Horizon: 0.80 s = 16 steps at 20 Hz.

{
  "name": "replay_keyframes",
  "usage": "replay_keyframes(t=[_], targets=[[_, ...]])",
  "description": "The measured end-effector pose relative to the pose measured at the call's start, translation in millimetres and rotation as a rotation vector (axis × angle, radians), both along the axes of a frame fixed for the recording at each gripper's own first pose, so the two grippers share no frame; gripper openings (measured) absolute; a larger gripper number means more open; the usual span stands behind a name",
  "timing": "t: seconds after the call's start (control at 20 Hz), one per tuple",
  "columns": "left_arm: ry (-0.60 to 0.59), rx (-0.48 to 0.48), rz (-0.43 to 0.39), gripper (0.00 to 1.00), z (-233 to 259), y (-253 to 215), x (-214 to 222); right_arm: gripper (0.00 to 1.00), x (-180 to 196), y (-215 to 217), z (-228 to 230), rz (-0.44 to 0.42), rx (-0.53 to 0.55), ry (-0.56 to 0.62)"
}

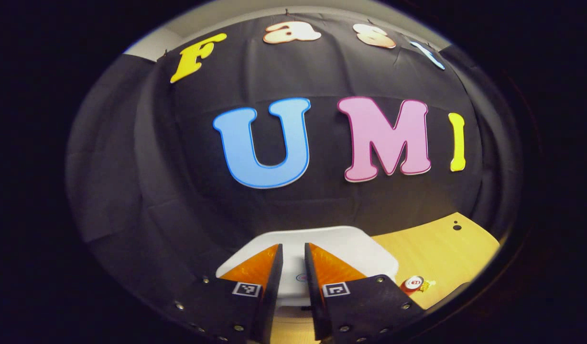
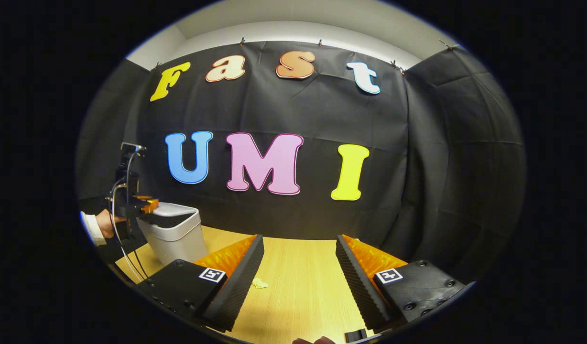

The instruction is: Press the lid of the desktop garbage bin to open it, pick up the crumpled paper on the desktop and throw it into the bin, then pick up the pop can on the desktop and drop it into the bin, and finally close the garbage bin lid.

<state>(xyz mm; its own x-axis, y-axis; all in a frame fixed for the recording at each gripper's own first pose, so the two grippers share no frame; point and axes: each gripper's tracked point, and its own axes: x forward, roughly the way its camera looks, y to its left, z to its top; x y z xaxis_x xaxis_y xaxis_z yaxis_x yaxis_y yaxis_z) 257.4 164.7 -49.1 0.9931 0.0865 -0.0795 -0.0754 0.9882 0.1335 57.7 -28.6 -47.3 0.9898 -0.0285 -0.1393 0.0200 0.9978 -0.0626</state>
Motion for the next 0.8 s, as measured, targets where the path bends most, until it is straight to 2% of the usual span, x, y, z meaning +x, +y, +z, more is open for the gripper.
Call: replay_keyframes(t=[0.05,0.15,0.2,0.5,0.7,0.8], targets=[[-0.031,0.028,-0.003,0.37,17.1,-0.5,-3.5,0.98,-0.6,1.3,1.0,0.002,-0.003,-0.001],[-0.082,0.080,-0.020,0.71,42.9,-3.1,-14.9,0.98,-0.8,6.9,2.1,0.009,-0.009,-0.003],[-0.109,0.093,-0.022,0.82,54.0,-4.7,-21.2,0.98,-1.3,9.0,2.4,0.013,-0.012,-0.006],[-0.173,0.059,-0.046,0.82,91.6,-13.9,-68.4,0.97,9.9,30.3,4.7,0.057,-0.025,-0.019],[-0.205,0.037,-0.080,0.82,111.4,-23.8,-112.9,0.98,32.7,37.8,6.5,0.085,-0.010,-0.005],[-0.218,0.029,-0.071,0.82,118.3,-23.5,-134.4,0.98,48.4,40.1,1.8,0.101,-0.009,0.016]])
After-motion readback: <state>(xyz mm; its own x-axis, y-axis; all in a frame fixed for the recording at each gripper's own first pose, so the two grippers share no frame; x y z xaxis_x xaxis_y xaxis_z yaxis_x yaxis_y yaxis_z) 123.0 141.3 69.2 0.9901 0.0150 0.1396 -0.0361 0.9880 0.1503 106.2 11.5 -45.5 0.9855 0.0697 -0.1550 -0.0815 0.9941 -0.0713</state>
